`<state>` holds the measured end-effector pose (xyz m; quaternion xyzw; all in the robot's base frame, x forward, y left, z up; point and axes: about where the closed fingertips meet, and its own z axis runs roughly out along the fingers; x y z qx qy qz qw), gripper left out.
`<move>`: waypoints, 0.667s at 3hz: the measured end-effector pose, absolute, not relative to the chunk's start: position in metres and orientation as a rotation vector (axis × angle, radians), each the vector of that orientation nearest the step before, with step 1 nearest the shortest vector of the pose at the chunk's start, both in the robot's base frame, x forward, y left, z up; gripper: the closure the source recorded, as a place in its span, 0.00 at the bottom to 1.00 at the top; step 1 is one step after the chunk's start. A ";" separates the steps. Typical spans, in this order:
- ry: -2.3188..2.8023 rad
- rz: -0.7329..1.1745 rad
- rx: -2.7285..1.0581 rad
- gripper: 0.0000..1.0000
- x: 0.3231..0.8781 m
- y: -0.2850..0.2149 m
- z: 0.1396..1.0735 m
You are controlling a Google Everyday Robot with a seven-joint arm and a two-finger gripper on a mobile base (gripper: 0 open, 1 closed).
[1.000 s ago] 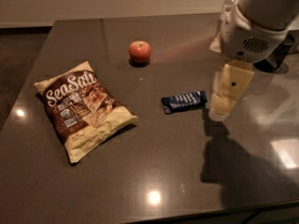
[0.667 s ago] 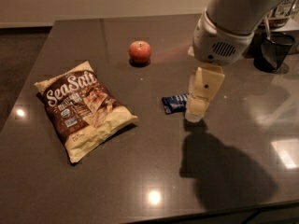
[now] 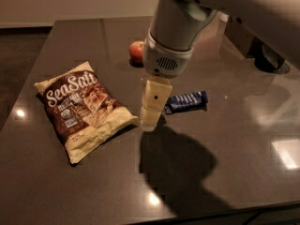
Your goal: Move brown chip bag near rxbar blueberry
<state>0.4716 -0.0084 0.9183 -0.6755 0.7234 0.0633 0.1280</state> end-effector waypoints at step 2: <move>2.052 0.253 -2.061 0.00 0.468 0.054 0.893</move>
Offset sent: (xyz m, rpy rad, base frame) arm -0.0068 0.0959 -0.0399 0.0074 0.0802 0.1247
